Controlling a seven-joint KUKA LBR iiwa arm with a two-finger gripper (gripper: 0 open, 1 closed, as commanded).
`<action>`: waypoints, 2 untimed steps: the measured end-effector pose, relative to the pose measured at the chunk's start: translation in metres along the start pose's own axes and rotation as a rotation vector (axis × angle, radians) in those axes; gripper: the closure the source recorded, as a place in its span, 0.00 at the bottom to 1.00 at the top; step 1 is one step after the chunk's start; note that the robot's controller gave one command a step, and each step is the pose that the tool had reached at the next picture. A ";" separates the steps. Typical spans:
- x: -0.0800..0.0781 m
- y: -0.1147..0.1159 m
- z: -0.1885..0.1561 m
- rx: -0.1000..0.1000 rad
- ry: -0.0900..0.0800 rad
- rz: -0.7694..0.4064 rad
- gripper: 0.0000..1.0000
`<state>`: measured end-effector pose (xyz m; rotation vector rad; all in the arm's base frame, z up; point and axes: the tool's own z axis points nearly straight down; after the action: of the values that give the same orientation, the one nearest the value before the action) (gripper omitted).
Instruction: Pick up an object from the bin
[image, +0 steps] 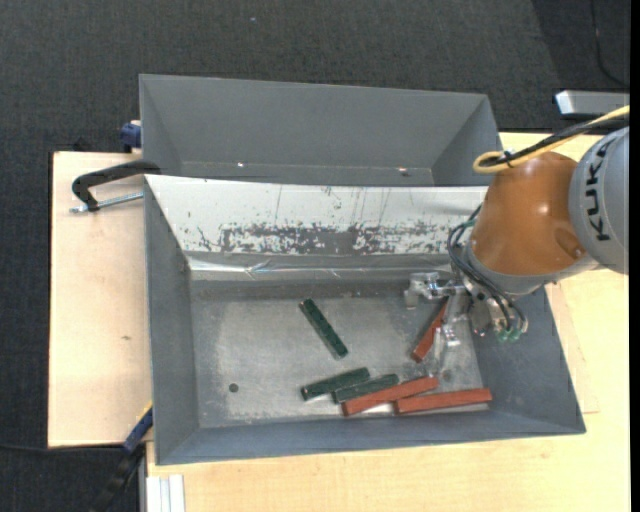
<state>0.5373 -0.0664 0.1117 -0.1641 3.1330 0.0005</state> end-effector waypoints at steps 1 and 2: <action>0.015 0.021 0.026 0.002 0.003 -0.038 0.00; -0.053 -0.055 0.041 0.000 -0.001 -0.199 1.00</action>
Offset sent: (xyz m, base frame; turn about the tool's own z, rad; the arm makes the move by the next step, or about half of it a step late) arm 0.0569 -0.0494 -0.0417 -0.2009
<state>0.5957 -0.1152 0.0712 -0.4740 3.0999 0.0000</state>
